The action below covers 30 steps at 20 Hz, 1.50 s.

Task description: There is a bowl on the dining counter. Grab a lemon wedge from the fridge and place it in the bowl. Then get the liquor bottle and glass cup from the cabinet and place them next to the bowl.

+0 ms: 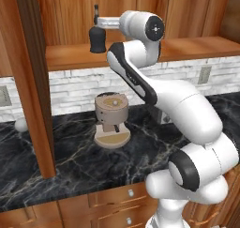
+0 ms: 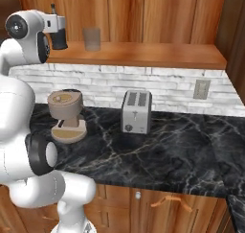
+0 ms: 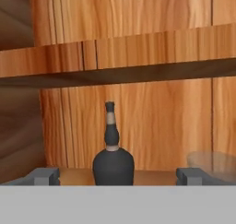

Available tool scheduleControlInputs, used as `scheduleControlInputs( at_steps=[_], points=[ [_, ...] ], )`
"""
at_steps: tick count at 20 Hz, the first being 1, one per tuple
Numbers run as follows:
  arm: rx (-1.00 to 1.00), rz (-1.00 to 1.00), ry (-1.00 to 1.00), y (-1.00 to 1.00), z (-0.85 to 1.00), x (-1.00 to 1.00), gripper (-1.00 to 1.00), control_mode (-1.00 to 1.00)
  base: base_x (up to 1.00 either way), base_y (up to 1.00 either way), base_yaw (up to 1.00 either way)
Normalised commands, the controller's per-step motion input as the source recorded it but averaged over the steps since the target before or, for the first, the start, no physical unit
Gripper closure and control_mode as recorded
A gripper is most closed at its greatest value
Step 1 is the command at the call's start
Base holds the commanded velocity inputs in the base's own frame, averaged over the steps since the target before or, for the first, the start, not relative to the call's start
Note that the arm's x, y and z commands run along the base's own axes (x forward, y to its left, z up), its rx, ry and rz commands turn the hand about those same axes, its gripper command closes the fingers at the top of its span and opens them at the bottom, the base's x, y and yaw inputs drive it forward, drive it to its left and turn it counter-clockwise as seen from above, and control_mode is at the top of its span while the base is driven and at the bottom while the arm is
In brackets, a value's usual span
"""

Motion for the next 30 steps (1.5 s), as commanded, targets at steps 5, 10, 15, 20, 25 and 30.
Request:
scheduleControlInputs(
  at_steps=[5, 10, 15, 20, 25, 30],
  points=[
    [0.0, -0.02, -0.01, 0.15, 0.05, 0.32, -1.0, -1.0, 0.0, 0.0, 0.0],
    [0.0, -0.02, 0.0, 0.26, 0.0, 0.28, -1.0, -1.0, 0.0, 0.0, 0.0],
    [-0.01, -0.01, 0.0, 0.25, 0.0, 0.32, -1.0, -1.0, 0.0, 0.0, 0.0],
    [-0.02, 0.0, 0.0, 0.06, -0.07, 0.35, -1.0, -1.0, 0.0, 0.0, 0.0],
    [0.0, 0.0, 0.0, 0.0, -0.02, 0.32, -1.0, -1.0, 0.0, 0.0, 0.0],
    [-0.01, 0.0, 0.0, 0.0, -0.1, 0.28, -1.0, -1.0, 0.0, 0.0, 0.0]
  ],
)
